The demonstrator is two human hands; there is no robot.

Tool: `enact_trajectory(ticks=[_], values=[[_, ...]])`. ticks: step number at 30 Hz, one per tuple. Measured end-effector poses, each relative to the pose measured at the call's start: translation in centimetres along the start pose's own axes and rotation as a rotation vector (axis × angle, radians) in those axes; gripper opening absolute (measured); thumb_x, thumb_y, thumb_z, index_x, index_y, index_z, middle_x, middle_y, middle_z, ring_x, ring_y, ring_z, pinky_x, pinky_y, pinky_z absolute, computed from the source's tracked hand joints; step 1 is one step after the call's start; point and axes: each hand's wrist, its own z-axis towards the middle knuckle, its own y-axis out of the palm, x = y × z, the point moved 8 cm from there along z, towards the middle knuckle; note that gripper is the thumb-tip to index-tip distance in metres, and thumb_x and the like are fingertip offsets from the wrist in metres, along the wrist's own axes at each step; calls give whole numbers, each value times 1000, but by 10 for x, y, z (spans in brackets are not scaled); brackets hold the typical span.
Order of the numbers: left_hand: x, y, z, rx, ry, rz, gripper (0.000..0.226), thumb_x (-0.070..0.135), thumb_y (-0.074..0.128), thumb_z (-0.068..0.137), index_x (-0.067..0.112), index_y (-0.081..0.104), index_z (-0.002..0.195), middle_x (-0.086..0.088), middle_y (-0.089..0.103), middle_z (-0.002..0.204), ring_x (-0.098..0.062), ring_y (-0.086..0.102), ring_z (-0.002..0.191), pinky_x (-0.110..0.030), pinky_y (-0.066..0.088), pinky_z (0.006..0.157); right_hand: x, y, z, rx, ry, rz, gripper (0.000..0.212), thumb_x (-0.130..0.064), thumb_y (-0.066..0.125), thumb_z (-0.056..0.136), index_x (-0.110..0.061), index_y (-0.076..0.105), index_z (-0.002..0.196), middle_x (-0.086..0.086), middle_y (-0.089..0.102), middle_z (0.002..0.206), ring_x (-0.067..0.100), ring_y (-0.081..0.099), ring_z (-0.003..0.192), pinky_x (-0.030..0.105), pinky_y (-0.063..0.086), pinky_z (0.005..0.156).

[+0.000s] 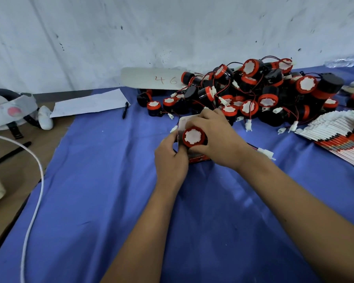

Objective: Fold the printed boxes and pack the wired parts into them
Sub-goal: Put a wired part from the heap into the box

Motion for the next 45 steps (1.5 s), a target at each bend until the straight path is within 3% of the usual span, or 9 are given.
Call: enact_trajectory(ticks=[5,12,16,19,22,29,35,39,45], values=[[-4,1,1,-26,-66,-84,40,21,42,81,28,75,102,8,74,88,-13,68,86,-33,56,75,-8,5,5,-160,11,-56,33,-31,66,96,-18,63,126,2,58,120,21,56,108,35,48,91],[-2,2,1,-7,-41,-17,33,26,48,88,25,74,110,11,76,96,-14,70,91,-43,58,83,-19,10,7,-237,55,-337,20,-20,50,104,-10,66,99,7,68,97,20,59,85,31,47,70],[-6,3,4,2,-32,49,31,15,58,93,25,72,119,16,74,100,-5,68,90,-26,55,80,-21,-5,-2,-142,-30,-461,25,-33,51,103,-20,72,105,0,65,106,22,55,107,34,46,94],[-10,3,6,15,-63,57,31,13,64,94,27,71,121,26,68,96,-3,66,89,-16,50,76,8,-32,-14,-59,211,-377,35,-49,63,93,-25,68,118,4,63,118,29,50,119,42,49,92],[-11,4,7,10,-73,52,27,14,68,94,24,70,119,21,70,99,-13,68,93,-24,52,80,35,-44,-26,-132,399,-247,31,-36,71,91,-17,67,115,7,69,106,30,65,95,36,53,76],[-15,2,8,33,-100,32,32,17,72,90,26,73,120,21,72,100,-16,69,88,-24,55,76,-3,-54,-14,79,262,118,6,-12,72,86,-11,75,81,0,69,72,17,65,72,30,54,69],[-8,4,7,11,-33,20,20,17,74,91,30,73,107,19,72,91,-2,65,75,-31,58,77,-13,-1,9,-139,193,-260,10,-11,52,100,-15,56,91,2,57,89,18,51,79,28,40,66],[-4,8,6,-90,-21,-31,40,10,73,89,49,65,95,-2,73,83,-24,54,55,-41,56,64,1,6,24,-205,280,-290,14,-18,60,94,-13,54,82,2,56,82,14,47,64,25,32,49],[-6,12,5,-329,-15,-63,49,9,85,78,27,70,122,4,74,97,-15,56,62,-31,54,65,10,11,33,-317,333,-193,32,-26,76,78,-16,46,71,3,53,70,17,50,58,26,33,45]])
